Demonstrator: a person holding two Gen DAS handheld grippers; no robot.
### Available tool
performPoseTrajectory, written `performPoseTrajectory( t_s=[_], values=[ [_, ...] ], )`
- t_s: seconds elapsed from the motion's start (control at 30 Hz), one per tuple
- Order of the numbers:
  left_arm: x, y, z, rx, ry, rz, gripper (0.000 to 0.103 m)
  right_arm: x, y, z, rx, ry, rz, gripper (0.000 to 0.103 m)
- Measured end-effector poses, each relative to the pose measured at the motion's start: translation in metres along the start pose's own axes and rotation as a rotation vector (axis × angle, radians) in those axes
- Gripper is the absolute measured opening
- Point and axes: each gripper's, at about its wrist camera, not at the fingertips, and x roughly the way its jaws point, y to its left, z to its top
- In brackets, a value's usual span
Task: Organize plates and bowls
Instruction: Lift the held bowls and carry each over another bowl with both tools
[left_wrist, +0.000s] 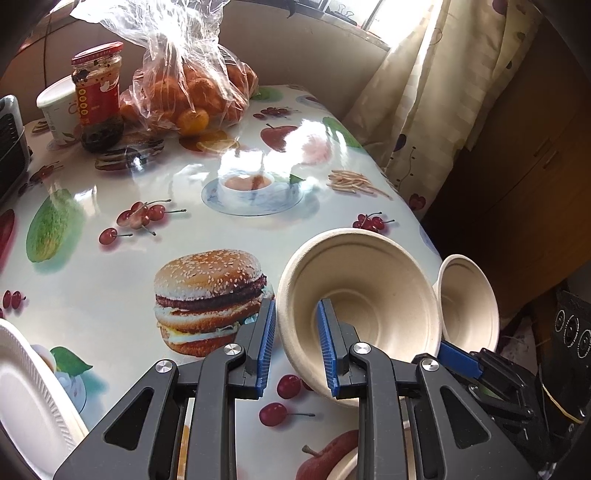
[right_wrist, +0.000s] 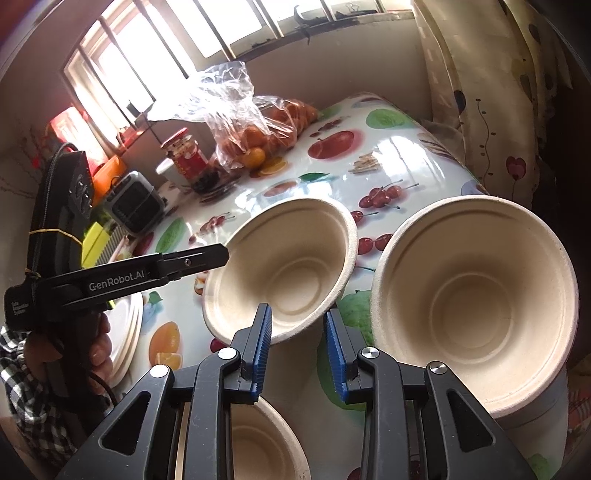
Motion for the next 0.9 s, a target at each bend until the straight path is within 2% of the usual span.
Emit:
performPoseTrajectory(
  t_s=[0.3,0.57,0.7,0.87,0.9],
  values=[
    [-0.01,0.001,-0.011,-0.006,-0.013,-0.002,0.025,-0.001,0.006,-0.001,-0.021,0.002,0.008,0.028],
    [-0.011,0.007,-0.008,-0.026,-0.031,0.019,0.025,-0.003,0.004,-0.001,-0.024,-0.005,-0.014,0.028],
    [-0.006,0.01,-0.004,-0.035,-0.021,0.007,0.042,-0.002,-0.001,0.0,-0.023,-0.007,-0.031,0.029],
    [0.001,0.007,0.006,-0.025,-0.034,0.008,0.047,0.0,-0.001,0.0,-0.016,-0.005,-0.029,0.037],
    [0.003,0.006,0.008,-0.021,-0.033,0.0,0.051,0.001,-0.001,0.001,-0.017,-0.005,-0.03,0.037]
  ],
)
